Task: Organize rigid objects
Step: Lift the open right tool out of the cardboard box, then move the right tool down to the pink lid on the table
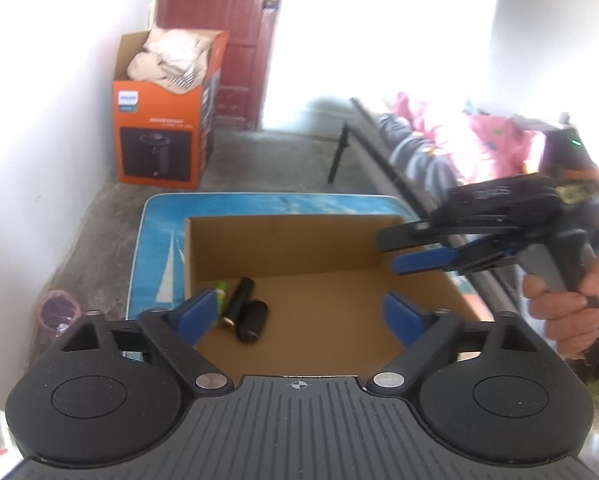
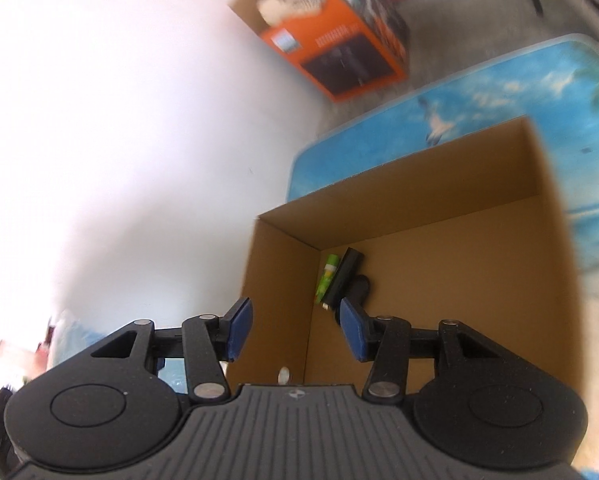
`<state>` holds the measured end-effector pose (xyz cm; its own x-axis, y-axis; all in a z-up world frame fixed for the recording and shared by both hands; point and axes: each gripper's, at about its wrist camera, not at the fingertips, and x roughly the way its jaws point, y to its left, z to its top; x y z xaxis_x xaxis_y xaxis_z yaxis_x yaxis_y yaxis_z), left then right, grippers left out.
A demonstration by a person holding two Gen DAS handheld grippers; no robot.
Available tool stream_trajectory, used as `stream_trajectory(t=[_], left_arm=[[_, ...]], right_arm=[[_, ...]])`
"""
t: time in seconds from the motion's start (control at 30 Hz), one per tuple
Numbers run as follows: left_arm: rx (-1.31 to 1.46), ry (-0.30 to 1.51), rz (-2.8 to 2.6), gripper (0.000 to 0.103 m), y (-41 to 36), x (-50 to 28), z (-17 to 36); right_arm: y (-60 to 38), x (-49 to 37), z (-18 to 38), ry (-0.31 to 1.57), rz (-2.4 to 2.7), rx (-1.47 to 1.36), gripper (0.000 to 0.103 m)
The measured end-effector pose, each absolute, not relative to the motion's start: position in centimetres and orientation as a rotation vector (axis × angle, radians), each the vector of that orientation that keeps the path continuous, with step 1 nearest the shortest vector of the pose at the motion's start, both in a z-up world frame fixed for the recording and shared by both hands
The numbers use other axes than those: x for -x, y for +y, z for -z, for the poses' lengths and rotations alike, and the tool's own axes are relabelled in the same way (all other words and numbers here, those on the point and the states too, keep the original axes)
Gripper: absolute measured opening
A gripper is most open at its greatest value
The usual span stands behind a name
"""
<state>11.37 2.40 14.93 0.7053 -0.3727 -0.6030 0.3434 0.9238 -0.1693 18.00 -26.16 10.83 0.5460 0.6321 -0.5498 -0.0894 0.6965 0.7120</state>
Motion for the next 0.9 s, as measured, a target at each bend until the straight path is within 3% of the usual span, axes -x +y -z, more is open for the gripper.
stream_trajectory(t=[0.17,0.43,0.7,0.9], left_arm=[[0.019,0.69,0.464,0.102,1.5,-6.7,-13.5],[-0.073,0.833,0.495,0.103,-1.9,-2.5,-6.8],[-0.181,0.838,0.477,0.101,-4.1,-0.5,-0.8],[-0.175,0.799,0.463,0.09,-4.9,-1.0,1.0]], right_arm=[[-28.1,-8.3,-10.2,0.804,-0.43,-0.652,0.057],[-26.5,0.9,-2.9,0.81,-0.272,-0.67,0.057],[-23.7,2.1,1.9,0.852,-0.256,-0.653,0.052],[-23.3,1.4,2.6,0.865,-0.269,-0.664,0.043]])
